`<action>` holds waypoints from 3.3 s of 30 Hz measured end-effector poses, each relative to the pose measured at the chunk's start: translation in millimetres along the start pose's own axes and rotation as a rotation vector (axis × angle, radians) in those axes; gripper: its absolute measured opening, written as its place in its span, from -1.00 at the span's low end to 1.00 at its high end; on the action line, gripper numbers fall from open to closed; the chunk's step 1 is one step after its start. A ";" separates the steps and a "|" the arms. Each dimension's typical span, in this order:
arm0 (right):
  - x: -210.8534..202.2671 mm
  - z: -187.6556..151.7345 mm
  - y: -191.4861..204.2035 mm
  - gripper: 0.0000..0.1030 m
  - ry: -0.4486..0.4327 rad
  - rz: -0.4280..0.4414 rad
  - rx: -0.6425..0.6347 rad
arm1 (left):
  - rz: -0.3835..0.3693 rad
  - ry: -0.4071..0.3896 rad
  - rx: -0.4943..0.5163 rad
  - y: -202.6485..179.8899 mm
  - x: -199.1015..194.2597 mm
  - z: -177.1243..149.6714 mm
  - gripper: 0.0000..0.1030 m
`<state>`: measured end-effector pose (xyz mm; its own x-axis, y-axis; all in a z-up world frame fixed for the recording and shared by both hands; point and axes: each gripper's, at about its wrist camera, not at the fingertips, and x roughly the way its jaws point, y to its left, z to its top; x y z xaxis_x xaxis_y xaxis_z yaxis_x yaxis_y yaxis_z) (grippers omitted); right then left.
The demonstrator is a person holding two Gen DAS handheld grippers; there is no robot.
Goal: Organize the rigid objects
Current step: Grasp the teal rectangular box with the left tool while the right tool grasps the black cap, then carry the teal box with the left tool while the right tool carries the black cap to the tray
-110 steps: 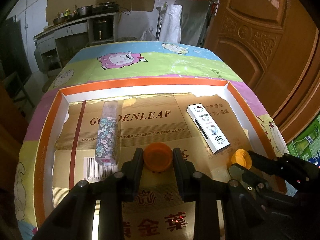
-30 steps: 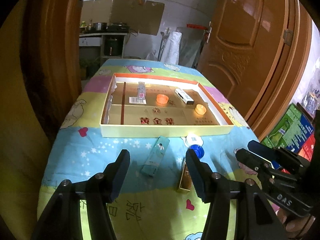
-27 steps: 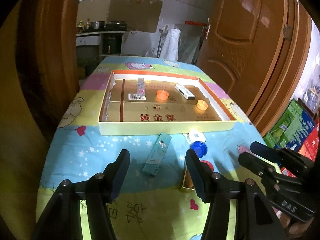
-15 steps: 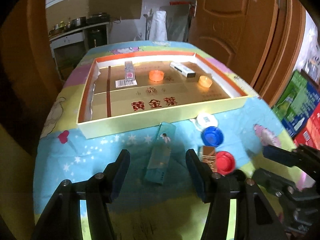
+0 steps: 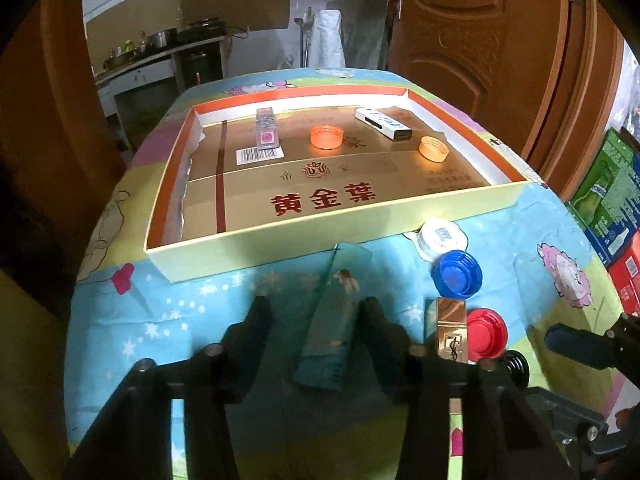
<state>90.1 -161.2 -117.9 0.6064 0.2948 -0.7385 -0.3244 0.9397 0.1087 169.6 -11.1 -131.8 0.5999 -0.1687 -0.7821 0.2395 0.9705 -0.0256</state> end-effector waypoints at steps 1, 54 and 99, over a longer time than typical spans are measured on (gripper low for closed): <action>0.3 -0.5 1.0 -0.16 0.002 0.001 -0.001 | -0.004 -0.002 -0.003 0.3 -0.8 -0.3 -0.33; 2.8 -2.7 22.1 -0.40 -0.027 -0.095 -0.100 | -0.036 -0.129 -0.188 20.0 -50.8 -17.6 -0.55; 4.9 75.1 4.9 -0.40 -0.130 -0.084 -0.074 | -0.087 -0.234 -0.226 44.4 -69.9 35.0 -0.55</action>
<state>145.9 -142.1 -71.0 0.7210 0.2402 -0.6500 -0.3182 0.9480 -0.0026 165.1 37.8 -56.4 0.7500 -0.2623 -0.6072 0.1378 0.9598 -0.2444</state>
